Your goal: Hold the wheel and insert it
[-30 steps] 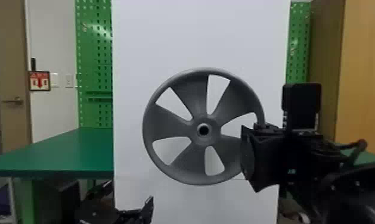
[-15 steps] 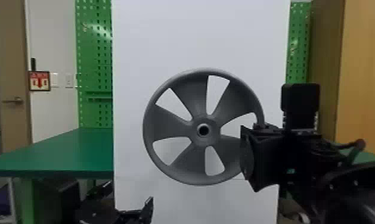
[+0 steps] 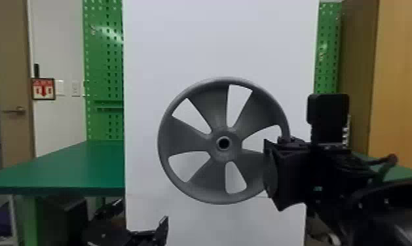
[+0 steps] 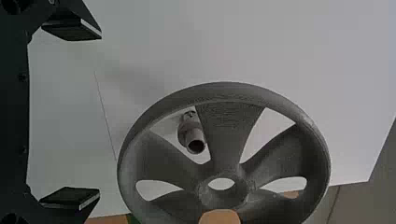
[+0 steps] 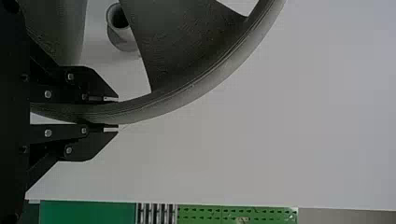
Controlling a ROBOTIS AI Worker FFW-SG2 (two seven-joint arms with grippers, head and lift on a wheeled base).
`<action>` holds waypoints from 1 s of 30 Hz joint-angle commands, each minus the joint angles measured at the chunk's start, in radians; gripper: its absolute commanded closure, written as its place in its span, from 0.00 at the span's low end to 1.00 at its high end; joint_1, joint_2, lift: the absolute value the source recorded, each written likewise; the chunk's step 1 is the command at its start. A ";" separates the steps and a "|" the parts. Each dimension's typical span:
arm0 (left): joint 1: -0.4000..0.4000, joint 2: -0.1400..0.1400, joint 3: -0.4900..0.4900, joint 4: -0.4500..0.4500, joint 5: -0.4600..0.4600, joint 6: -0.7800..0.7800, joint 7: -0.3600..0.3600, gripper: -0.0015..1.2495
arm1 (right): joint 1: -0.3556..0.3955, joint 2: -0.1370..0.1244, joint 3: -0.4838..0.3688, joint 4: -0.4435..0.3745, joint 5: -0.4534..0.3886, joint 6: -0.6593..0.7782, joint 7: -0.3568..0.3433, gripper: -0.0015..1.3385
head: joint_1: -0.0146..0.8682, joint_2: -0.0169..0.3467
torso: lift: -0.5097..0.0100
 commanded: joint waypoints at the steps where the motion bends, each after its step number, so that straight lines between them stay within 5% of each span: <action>1: 0.000 0.000 0.001 0.001 0.000 0.000 0.000 0.08 | -0.011 0.001 0.000 0.017 0.000 -0.003 0.000 0.87 | 0.13 0.09 | 0.13; 30: 0.002 0.000 -0.002 0.002 0.000 0.000 0.000 0.08 | -0.071 -0.001 -0.006 0.131 -0.012 -0.034 0.000 0.87 | 0.13 0.09 | 0.13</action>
